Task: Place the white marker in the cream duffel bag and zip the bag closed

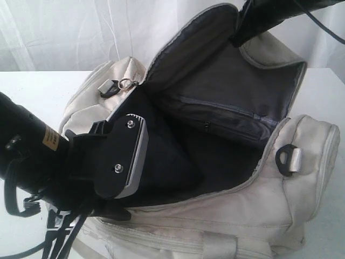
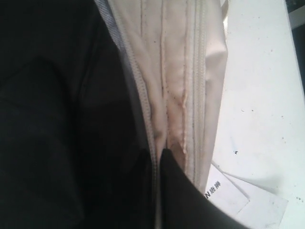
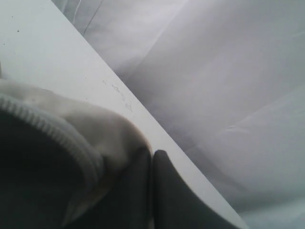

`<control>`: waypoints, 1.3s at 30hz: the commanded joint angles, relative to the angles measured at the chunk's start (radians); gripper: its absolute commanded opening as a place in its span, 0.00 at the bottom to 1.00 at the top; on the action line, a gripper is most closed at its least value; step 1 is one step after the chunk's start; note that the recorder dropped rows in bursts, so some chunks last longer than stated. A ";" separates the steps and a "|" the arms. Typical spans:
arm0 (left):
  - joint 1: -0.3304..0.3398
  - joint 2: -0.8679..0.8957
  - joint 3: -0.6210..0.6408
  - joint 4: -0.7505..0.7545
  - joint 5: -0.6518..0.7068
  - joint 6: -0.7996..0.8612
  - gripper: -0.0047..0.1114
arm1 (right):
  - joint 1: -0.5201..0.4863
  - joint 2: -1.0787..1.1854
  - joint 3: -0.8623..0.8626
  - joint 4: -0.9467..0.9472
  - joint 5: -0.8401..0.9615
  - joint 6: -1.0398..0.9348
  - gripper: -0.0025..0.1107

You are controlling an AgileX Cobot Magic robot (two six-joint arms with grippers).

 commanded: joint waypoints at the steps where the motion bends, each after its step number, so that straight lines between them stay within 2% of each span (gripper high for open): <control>1: -0.001 -0.012 -0.001 -0.008 0.014 -0.015 0.04 | -0.011 0.005 -0.010 0.009 -0.031 -0.008 0.02; 9: -0.001 0.002 -0.001 -0.008 -0.056 -0.024 0.04 | 0.017 0.029 -0.010 0.049 0.020 -0.033 0.02; 17: -0.001 0.019 -0.001 -0.008 -0.062 -0.039 0.04 | 0.017 0.107 -0.010 0.049 0.023 -0.033 0.03; 19: -0.001 0.019 -0.001 -0.008 -0.062 -0.039 0.04 | 0.017 0.125 -0.010 0.049 0.031 -0.029 0.09; 24: -0.001 0.019 -0.001 -0.008 -0.060 -0.042 0.04 | 0.017 0.140 -0.010 0.049 0.084 -0.024 0.36; 26: -0.001 0.019 -0.001 -0.008 -0.055 -0.042 0.04 | 0.015 0.136 -0.010 0.065 0.090 -0.001 0.41; 32: -0.001 0.019 -0.001 -0.008 -0.050 -0.069 0.04 | 0.013 0.090 -0.010 0.108 0.119 0.001 0.42; 39: -0.001 0.019 -0.001 -0.008 -0.050 -0.069 0.04 | 0.002 0.032 0.008 0.113 0.256 -0.009 0.42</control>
